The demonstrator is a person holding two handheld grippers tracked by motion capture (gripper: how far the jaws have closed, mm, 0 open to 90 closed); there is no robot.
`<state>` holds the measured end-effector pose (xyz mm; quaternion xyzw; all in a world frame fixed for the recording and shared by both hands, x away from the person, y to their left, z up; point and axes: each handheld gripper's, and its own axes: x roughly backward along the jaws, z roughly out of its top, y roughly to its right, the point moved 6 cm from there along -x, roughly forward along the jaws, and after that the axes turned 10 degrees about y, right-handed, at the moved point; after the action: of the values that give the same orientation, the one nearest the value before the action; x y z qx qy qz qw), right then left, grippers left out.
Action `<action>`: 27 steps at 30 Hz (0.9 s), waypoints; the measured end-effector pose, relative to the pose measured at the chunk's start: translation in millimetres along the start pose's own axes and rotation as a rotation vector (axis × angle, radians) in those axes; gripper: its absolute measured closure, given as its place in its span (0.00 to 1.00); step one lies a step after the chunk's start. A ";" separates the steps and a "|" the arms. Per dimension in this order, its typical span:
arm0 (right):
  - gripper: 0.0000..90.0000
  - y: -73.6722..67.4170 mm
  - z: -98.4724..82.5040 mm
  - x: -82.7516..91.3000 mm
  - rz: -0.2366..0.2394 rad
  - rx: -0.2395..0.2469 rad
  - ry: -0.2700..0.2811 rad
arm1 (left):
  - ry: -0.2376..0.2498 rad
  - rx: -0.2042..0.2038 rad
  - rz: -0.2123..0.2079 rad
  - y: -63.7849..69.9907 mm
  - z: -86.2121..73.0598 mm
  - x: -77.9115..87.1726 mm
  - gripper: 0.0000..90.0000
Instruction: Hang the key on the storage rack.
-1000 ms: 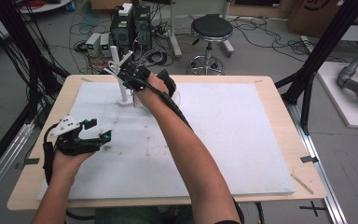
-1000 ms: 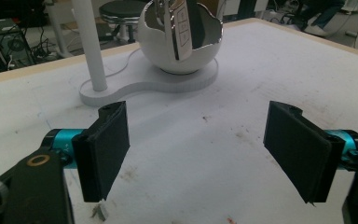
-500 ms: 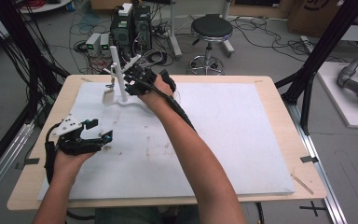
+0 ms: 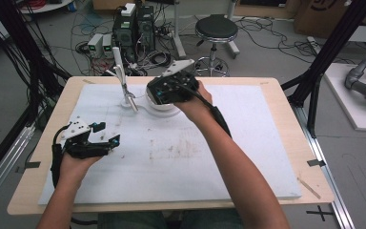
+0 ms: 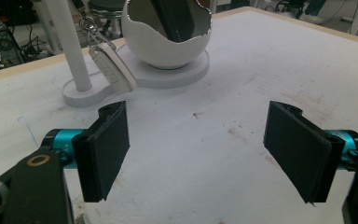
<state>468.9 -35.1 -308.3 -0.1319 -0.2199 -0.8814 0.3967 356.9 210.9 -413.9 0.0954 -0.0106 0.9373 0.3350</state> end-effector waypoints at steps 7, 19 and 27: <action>0.42 15.5 -38.6 57.9 -0.031 -0.069 0.049 | -0.005 0.001 -0.009 2.3 -1.7 -4.1 0.25; 0.38 28.0 -133.8 121.8 -0.114 -0.245 0.091 | -0.003 0.002 -0.008 0.0 -3.7 -4.4 0.25; 0.31 20.2 -168.3 137.5 -0.160 -0.320 0.130 | 0.006 0.010 -0.008 -1.3 -6.8 -3.3 0.25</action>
<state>385.0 -218.1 -392.8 -0.1182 -0.0604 -0.9405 0.3129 359.0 210.4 -421.2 0.0944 -0.0048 0.9362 0.3385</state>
